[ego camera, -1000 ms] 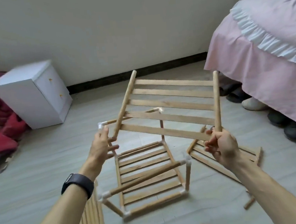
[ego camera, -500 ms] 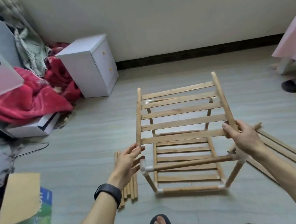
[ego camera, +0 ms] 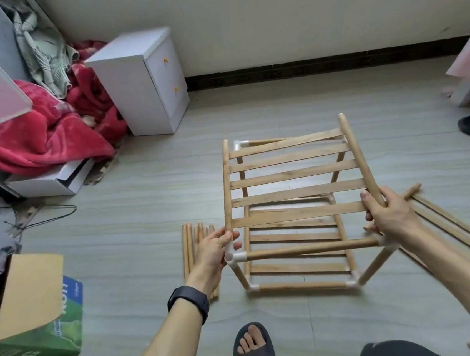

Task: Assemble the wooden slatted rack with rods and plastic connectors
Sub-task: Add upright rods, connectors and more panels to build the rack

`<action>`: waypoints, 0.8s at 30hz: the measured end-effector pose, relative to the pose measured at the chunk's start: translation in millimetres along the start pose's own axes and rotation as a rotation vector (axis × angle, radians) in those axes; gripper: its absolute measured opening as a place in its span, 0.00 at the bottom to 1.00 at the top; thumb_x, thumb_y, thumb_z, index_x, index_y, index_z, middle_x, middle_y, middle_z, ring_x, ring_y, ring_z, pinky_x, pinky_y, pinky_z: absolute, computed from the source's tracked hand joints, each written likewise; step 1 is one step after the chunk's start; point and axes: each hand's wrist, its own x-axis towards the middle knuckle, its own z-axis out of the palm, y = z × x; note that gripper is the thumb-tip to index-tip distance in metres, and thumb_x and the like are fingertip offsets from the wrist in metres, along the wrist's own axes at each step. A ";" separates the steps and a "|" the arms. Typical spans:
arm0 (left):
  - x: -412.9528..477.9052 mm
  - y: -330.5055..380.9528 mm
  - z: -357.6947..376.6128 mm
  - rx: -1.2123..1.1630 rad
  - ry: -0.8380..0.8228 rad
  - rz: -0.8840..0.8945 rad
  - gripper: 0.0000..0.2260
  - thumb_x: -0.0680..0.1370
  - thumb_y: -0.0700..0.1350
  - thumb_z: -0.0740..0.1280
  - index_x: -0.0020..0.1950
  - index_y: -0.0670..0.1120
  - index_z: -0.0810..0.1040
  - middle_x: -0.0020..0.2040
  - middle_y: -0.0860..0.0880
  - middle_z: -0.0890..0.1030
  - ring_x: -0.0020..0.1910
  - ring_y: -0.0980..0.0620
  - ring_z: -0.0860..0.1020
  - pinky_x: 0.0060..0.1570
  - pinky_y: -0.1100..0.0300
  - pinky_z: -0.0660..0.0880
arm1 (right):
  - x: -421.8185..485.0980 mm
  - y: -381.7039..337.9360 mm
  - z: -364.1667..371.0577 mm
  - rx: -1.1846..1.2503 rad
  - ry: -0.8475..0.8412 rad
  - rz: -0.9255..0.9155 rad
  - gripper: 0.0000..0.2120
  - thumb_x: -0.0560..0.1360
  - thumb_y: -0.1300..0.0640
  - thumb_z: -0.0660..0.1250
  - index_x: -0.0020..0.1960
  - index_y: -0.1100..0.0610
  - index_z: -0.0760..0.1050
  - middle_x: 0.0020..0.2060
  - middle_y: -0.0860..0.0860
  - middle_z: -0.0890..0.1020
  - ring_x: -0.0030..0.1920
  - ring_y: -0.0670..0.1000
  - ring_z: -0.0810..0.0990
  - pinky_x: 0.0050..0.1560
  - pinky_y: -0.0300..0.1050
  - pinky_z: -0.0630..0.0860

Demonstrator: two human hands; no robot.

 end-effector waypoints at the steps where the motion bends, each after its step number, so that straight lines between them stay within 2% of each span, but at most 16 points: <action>1: 0.8 -2.3 0.7 0.003 0.011 0.008 0.08 0.84 0.38 0.63 0.61 0.43 0.78 0.51 0.45 0.85 0.45 0.46 0.84 0.47 0.51 0.80 | 0.3 0.0 0.3 -0.024 0.000 -0.006 0.13 0.80 0.41 0.64 0.46 0.51 0.74 0.30 0.51 0.80 0.28 0.56 0.78 0.36 0.53 0.81; 3: 1.3 -7.0 5.8 -0.004 0.052 0.029 0.10 0.84 0.39 0.61 0.64 0.40 0.76 0.48 0.44 0.83 0.41 0.47 0.82 0.42 0.53 0.79 | 1.1 -0.9 1.9 -0.055 -0.001 -0.019 0.14 0.81 0.42 0.63 0.46 0.52 0.74 0.32 0.53 0.80 0.30 0.57 0.79 0.32 0.47 0.76; 5: -1.5 -11.8 16.9 -0.001 0.120 0.063 0.10 0.85 0.43 0.59 0.63 0.42 0.75 0.45 0.44 0.80 0.38 0.48 0.79 0.38 0.54 0.77 | 1.2 -3.0 2.4 -0.056 -0.004 -0.009 0.14 0.81 0.41 0.62 0.47 0.51 0.74 0.33 0.54 0.80 0.32 0.58 0.81 0.29 0.45 0.74; 8: 1.5 -22.8 33.2 0.158 0.260 0.166 0.12 0.85 0.53 0.58 0.59 0.47 0.74 0.40 0.47 0.76 0.36 0.50 0.74 0.36 0.55 0.73 | 0.1 -4.9 0.6 -0.020 0.002 0.028 0.16 0.81 0.40 0.62 0.48 0.53 0.75 0.34 0.54 0.79 0.33 0.57 0.80 0.26 0.42 0.73; 10: 6.2 -27.2 37.1 0.266 0.315 0.220 0.15 0.85 0.58 0.56 0.58 0.47 0.73 0.41 0.48 0.77 0.36 0.50 0.75 0.35 0.52 0.76 | 0.1 -4.3 -0.7 0.027 -0.003 0.057 0.18 0.81 0.39 0.62 0.49 0.55 0.76 0.34 0.53 0.78 0.30 0.54 0.76 0.26 0.42 0.72; 12: 10.2 -30.4 36.7 0.321 0.335 0.249 0.18 0.84 0.60 0.53 0.58 0.48 0.73 0.42 0.47 0.78 0.38 0.47 0.77 0.41 0.46 0.80 | 0.6 -4.9 -1.6 0.072 -0.026 0.062 0.20 0.81 0.38 0.60 0.50 0.54 0.77 0.33 0.53 0.78 0.29 0.52 0.74 0.27 0.43 0.71; 17: 11.8 -37.7 34.3 0.338 0.352 0.355 0.17 0.84 0.62 0.51 0.54 0.51 0.72 0.39 0.47 0.77 0.36 0.46 0.76 0.40 0.38 0.79 | 1.7 -5.1 -1.9 0.127 -0.080 0.069 0.20 0.79 0.34 0.59 0.54 0.49 0.77 0.34 0.54 0.80 0.28 0.52 0.73 0.22 0.42 0.69; 20: 9.8 -38.7 35.3 0.348 0.372 0.368 0.16 0.85 0.59 0.51 0.54 0.51 0.71 0.38 0.47 0.77 0.35 0.47 0.76 0.38 0.43 0.78 | 3.3 0.3 -1.1 0.154 -0.106 0.090 0.22 0.78 0.33 0.60 0.55 0.50 0.77 0.33 0.54 0.79 0.26 0.50 0.70 0.23 0.41 0.68; 24: 6.1 -37.0 35.7 0.268 0.375 0.367 0.12 0.86 0.54 0.52 0.50 0.51 0.71 0.37 0.50 0.76 0.36 0.49 0.75 0.41 0.47 0.75 | 7.1 5.2 0.2 0.113 -0.102 0.074 0.21 0.78 0.35 0.63 0.51 0.53 0.78 0.32 0.53 0.75 0.27 0.51 0.71 0.25 0.43 0.69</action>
